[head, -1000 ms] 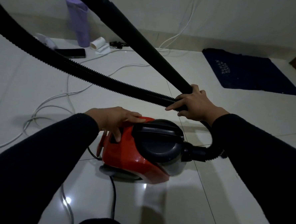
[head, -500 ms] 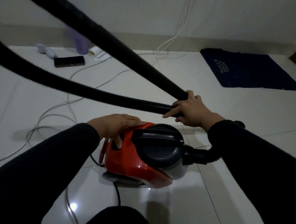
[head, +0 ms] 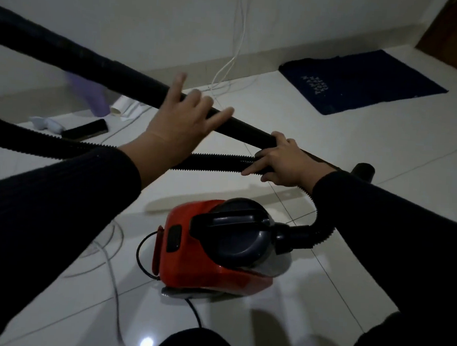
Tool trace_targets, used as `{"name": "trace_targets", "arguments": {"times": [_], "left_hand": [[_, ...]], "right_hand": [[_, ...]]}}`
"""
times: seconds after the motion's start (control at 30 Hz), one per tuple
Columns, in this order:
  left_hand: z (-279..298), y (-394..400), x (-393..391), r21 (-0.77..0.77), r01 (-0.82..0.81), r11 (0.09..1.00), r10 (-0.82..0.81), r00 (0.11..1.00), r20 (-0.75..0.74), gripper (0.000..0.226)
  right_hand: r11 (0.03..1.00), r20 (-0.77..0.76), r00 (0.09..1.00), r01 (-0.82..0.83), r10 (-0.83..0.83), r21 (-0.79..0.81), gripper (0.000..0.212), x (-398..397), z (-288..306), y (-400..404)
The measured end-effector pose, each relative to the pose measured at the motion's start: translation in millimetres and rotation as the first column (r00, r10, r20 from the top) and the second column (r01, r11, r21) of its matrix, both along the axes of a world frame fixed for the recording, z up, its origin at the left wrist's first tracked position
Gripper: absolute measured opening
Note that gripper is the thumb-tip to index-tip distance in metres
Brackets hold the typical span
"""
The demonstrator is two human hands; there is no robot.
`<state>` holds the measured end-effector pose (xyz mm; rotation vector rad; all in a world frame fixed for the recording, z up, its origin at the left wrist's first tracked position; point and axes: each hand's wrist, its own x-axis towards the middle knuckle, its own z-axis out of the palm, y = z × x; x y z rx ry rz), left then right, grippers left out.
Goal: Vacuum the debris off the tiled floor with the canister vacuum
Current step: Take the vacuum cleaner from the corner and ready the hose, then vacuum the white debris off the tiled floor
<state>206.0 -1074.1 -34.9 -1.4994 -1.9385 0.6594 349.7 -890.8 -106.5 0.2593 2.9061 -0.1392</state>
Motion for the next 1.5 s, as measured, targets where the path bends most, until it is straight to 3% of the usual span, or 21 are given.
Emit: {"name": "trace_targets", "arguments": {"times": [0.07,0.1,0.23,0.3,0.4,0.47,0.53,0.67,0.87,1.13,1.27,1.5], "left_hand": [[14,12,-2,-0.076,-0.042,0.996,0.043,0.999,0.008,0.069],[19,18,-3,-0.106,-0.022,0.994,0.023,1.0,0.011,0.066],[25,39,-9,-0.195,0.05,0.979,-0.034,0.996,0.086,0.066],[30,47,-8,-0.218,0.046,0.975,-0.015,0.99,0.141,0.069],[42,57,-4,-0.279,-0.002,0.96,0.067,0.972,0.223,0.073],[50,64,0,-0.319,-0.042,0.947,0.13,0.957,0.26,0.075],[58,72,7,-0.355,-0.068,0.933,0.184,0.935,0.304,0.077],[87,83,26,-0.44,-0.071,0.895,0.248,0.9,0.358,0.078],[155,93,44,-0.63,-0.038,0.776,0.396,0.807,0.438,0.072],[222,66,72,-0.809,0.083,0.582,0.666,0.523,0.533,0.066],[241,42,91,-0.839,0.057,0.541,0.79,0.307,0.531,0.068],[224,2,127,-0.844,0.08,0.53,0.848,-0.05,0.528,0.067]], "right_hand": [[0.95,-0.145,0.972,0.142,-0.188,-0.279,0.044,6,-1,2],[0.875,-0.21,0.92,0.218,-0.332,-0.431,0.043,10,-1,-2],[0.62,-0.372,0.607,0.265,-0.702,-0.738,0.019,12,-6,-23],[0.502,-0.376,0.432,0.225,-0.819,-0.835,0.02,5,-9,-26],[0.226,-0.195,0.156,0.22,-0.968,-0.949,0.027,-9,-6,-33],[0.065,-0.056,0.041,0.257,-0.998,-0.964,0.046,-17,-1,-39],[-0.136,0.145,0.024,0.228,-0.989,-0.964,0.063,-24,11,-42],[-0.526,0.525,0.047,-0.126,-0.85,-0.841,0.072,-28,53,-40],[-0.649,0.654,-0.073,-0.08,-0.753,-0.757,0.074,-11,126,-49],[-0.761,0.754,-0.117,0.023,-0.646,-0.648,0.068,20,195,-87],[-0.802,0.796,-0.094,0.053,-0.598,-0.595,0.068,32,210,-115],[-0.823,0.802,-0.185,0.121,-0.568,-0.555,0.068,69,208,-149]]}}
